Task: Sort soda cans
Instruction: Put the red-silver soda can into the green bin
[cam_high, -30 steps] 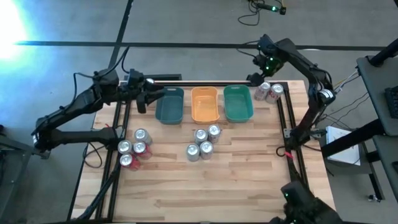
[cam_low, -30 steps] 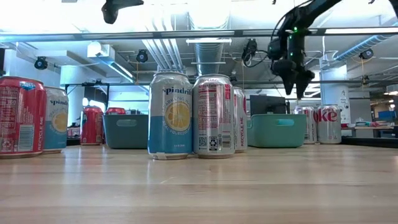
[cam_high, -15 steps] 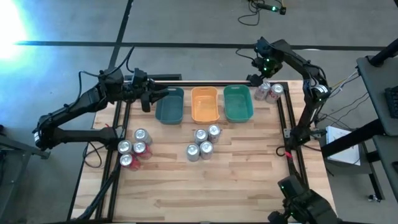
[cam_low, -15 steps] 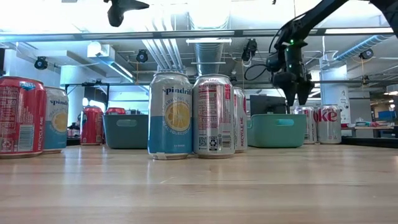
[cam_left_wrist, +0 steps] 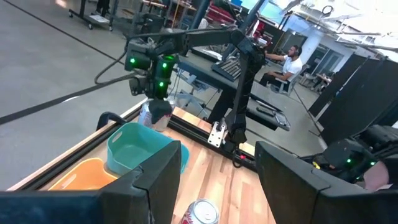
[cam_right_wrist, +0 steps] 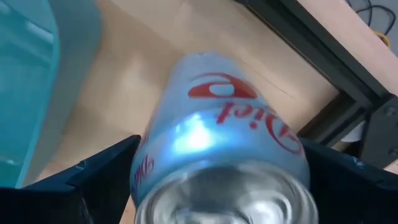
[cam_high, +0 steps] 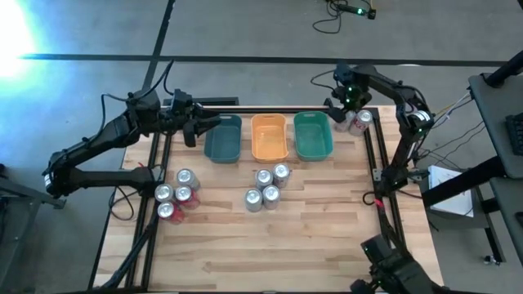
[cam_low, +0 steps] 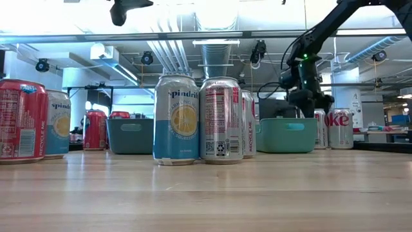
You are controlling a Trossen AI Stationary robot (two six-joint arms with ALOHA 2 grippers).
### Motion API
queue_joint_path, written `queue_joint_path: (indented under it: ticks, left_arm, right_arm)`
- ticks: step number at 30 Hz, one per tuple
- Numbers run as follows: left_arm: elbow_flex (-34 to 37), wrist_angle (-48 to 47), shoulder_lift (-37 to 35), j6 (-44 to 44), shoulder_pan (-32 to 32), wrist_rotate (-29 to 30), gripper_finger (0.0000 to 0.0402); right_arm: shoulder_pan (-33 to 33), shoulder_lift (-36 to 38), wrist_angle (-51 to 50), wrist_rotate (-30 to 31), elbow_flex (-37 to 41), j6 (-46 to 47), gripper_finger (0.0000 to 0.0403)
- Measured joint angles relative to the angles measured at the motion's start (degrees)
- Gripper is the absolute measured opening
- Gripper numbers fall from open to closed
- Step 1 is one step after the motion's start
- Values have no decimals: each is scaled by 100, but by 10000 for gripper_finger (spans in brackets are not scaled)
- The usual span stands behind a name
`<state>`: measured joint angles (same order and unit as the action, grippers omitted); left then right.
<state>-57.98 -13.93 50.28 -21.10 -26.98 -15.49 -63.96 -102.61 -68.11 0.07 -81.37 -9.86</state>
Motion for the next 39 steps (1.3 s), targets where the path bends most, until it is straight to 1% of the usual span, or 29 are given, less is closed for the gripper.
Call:
queue_joint_path:
  ticks: [4,11,16,19,22,25,28,31,35,39]
  left_arm:
    - [0,24,0,-3,0,4,190]
    - [2,133,9,-46,0,16,190]
    - [2,131,9,-67,0,144,190]
    - [2,131,9,-68,0,149,190]
    - [2,131,9,-66,0,149,190]
    - [2,131,10,-35,0,149,190]
    - [2,133,11,27,0,150,190]
    - [2,147,9,87,0,151,190]
    - [2,151,2,102,0,149,190]
    - [2,150,-18,110,0,27,190]
  right_arm:
    - [0,5,161,-2,86,47,360]
    - [-17,15,163,-5,88,87,299]
    - [-15,16,-88,-10,-44,15,296]
    - [-3,95,-454,68,-345,5,296]
    - [14,290,-686,290,-726,147,296]
    - [83,439,-976,351,-1169,293,296]
    - [306,468,-1409,324,-1628,649,296]
    - [681,472,-1735,266,-2025,1018,296]
    - [1297,472,-1782,-138,-2407,1523,296]
    - [1899,378,-1734,-191,-2524,1958,298]
